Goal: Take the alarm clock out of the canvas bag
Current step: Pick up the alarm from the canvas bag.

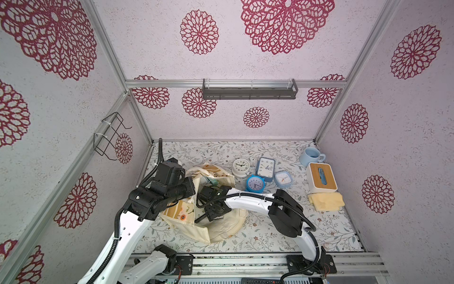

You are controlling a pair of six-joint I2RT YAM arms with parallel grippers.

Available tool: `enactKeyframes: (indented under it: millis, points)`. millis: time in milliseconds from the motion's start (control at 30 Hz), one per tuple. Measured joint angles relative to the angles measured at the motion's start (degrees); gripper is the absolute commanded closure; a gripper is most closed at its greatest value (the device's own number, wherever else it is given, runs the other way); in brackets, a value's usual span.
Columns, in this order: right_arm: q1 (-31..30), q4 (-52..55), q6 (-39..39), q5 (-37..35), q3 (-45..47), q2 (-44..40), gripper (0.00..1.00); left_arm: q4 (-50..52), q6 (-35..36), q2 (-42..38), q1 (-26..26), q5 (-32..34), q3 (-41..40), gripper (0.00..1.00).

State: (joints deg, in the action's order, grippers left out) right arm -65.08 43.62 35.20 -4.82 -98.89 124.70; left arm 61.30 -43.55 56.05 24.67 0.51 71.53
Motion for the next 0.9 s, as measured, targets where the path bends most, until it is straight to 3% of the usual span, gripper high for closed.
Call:
enactKeyframes:
  millis: [433,800,900]
  points:
    - [0.07,1.05,-1.68,-2.97,1.29,-3.80,0.41,-0.09,0.31,-0.04,0.04,0.13,0.13,1.00]
    - [0.48,5.97,-6.25,-3.37,7.65,-32.61,0.41,-0.04,2.95,4.44,0.04,0.07,5.11,1.00]
    - [4.22,8.22,-6.14,-3.78,10.93,-41.86,0.41,-0.07,3.72,6.08,0.04,-0.20,7.08,1.00]
